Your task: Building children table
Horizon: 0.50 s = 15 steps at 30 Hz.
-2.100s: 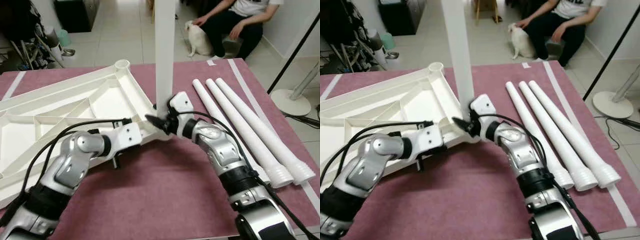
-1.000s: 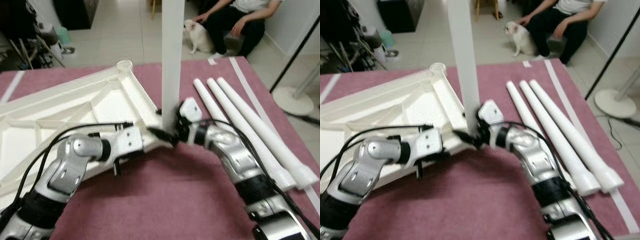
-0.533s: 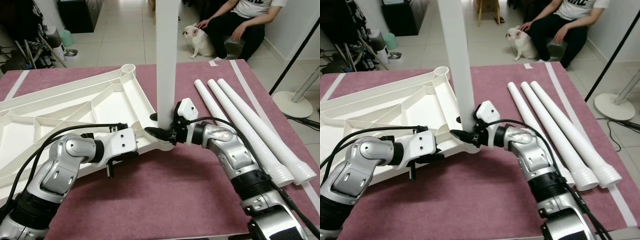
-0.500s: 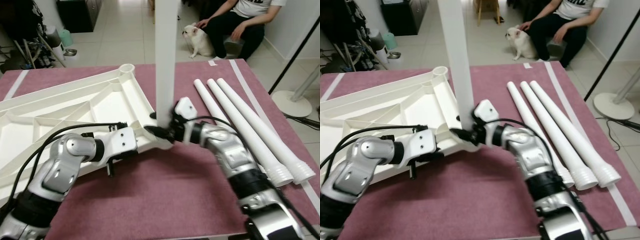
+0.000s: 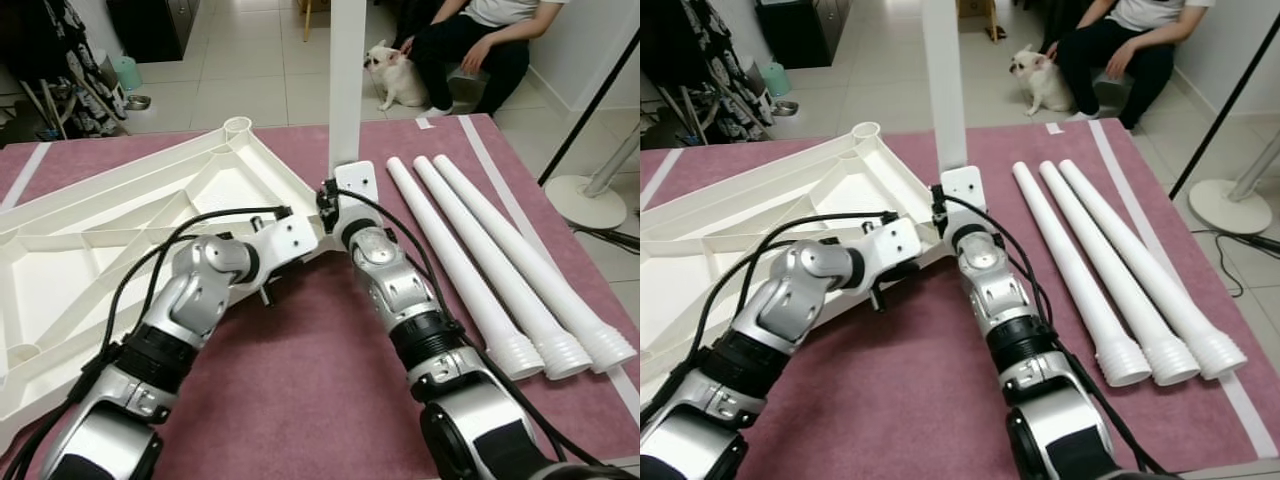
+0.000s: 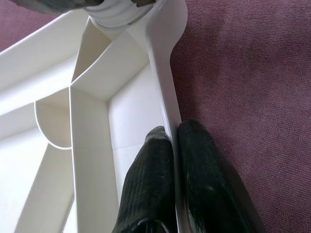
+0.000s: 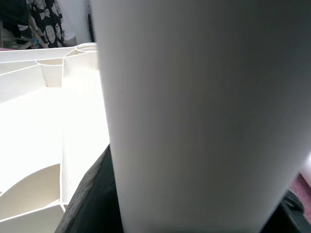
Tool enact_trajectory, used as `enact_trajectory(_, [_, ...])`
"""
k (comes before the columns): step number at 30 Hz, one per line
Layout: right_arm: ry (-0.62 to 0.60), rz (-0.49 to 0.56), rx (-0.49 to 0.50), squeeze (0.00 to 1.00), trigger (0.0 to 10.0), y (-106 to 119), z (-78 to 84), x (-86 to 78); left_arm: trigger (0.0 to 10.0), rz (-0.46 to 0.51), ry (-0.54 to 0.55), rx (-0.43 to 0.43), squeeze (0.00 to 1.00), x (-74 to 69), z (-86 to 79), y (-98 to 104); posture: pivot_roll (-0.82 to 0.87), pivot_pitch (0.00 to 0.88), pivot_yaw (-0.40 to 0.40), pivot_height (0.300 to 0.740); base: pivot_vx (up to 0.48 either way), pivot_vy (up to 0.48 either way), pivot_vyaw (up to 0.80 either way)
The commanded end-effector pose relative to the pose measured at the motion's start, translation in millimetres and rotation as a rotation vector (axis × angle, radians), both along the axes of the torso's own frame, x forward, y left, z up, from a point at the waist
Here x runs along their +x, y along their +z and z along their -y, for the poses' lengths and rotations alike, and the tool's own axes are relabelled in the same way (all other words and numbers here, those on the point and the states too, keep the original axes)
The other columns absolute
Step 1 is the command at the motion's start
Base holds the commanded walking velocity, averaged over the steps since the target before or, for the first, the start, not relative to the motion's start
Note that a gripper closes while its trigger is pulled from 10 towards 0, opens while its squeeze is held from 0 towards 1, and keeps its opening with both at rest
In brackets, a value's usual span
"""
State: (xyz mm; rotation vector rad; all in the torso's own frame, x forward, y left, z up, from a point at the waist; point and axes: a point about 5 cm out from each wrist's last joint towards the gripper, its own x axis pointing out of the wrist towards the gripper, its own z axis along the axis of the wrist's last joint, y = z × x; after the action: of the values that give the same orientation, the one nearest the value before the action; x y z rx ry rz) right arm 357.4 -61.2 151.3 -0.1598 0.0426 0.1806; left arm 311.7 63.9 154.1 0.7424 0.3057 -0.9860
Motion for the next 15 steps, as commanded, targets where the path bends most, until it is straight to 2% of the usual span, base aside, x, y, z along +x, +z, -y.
enact_trajectory(1, [0.073,-0.106,-0.053,0.00,10.0,-26.3,-24.4,-11.6,10.0,0.275,-0.064,-0.125,0.00,-3.1,35.8,47.7,0.08,0.000,0.080,0.740,0.000,0.000,0.00])
enact_trajectory(3, [0.072,-0.078,-0.030,0.00,10.0,-22.9,-25.1,-11.2,10.0,0.275,-0.057,-0.124,0.00,-2.6,33.5,47.2,0.08,0.000,0.077,0.740,0.000,0.000,0.00])
enact_trajectory(4, [0.106,-0.065,0.003,0.86,10.0,-20.1,-27.0,-11.7,10.0,0.274,-0.053,-0.122,0.00,-2.8,30.5,46.3,0.08,0.000,0.076,0.740,0.000,0.000,0.00])
enact_trajectory(5, [0.154,-0.035,0.037,1.00,10.0,-14.6,-28.8,-12.4,10.0,0.270,-0.052,-0.120,0.00,-4.3,26.5,44.9,0.08,0.000,0.075,0.740,0.000,0.000,0.00])
enact_trajectory(6, [0.154,-0.035,0.037,1.00,10.0,-14.6,-28.8,-12.4,10.0,0.270,-0.052,-0.120,0.00,-4.3,26.5,44.9,0.08,0.000,0.075,0.740,0.000,0.000,0.00])
enact_trajectory(7, [0.218,-0.008,0.060,1.00,10.0,-9.2,-30.6,-13.9,10.0,0.264,-0.056,-0.119,0.00,-6.3,23.1,43.7,0.08,0.000,0.072,0.740,0.000,0.000,0.00])
enact_trajectory(8, [0.271,0.015,0.069,0.70,10.0,-4.5,-30.9,-15.6,10.0,0.258,-0.068,-0.119,0.00,-9.2,20.4,43.0,0.08,0.000,0.071,0.740,0.000,0.000,0.00])
enact_trajectory(9, [0.297,0.031,0.070,0.00,10.0,-1.8,-31.1,-16.4,10.0,0.254,-0.076,-0.119,0.00,-10.8,19.2,42.6,0.08,0.000,0.071,0.740,0.000,0.000,0.00])
enact_trajectory(11, [0.460,0.077,0.081,0.00,10.0,8.4,-27.1,-23.9,10.0,0.237,-0.132,-0.123,0.00,-21.5,11.5,42.7,0.09,0.000,0.067,0.740,0.000,0.000,0.00])
enact_trajectory(12, [0.460,0.077,0.081,0.00,10.0,8.4,-27.1,-23.9,10.0,0.237,-0.132,-0.123,0.00,-21.5,11.5,42.7,0.09,0.000,0.067,0.740,0.000,0.000,0.00])
enact_trajectory(13, [0.614,0.093,0.070,0.00,10.0,12.9,-20.7,-33.7,10.0,0.230,-0.179,-0.111,0.00,-30.0,3.3,42.1,0.09,0.000,0.065,0.740,0.000,0.000,0.00])
enact_trajectory(15, [0.840,0.085,0.030,0.00,10.0,15.4,-9.0,-51.7,10.0,0.215,-0.254,-0.085,0.00,-43.7,-9.4,41.1,0.10,0.000,0.063,0.740,0.000,0.000,0.00])
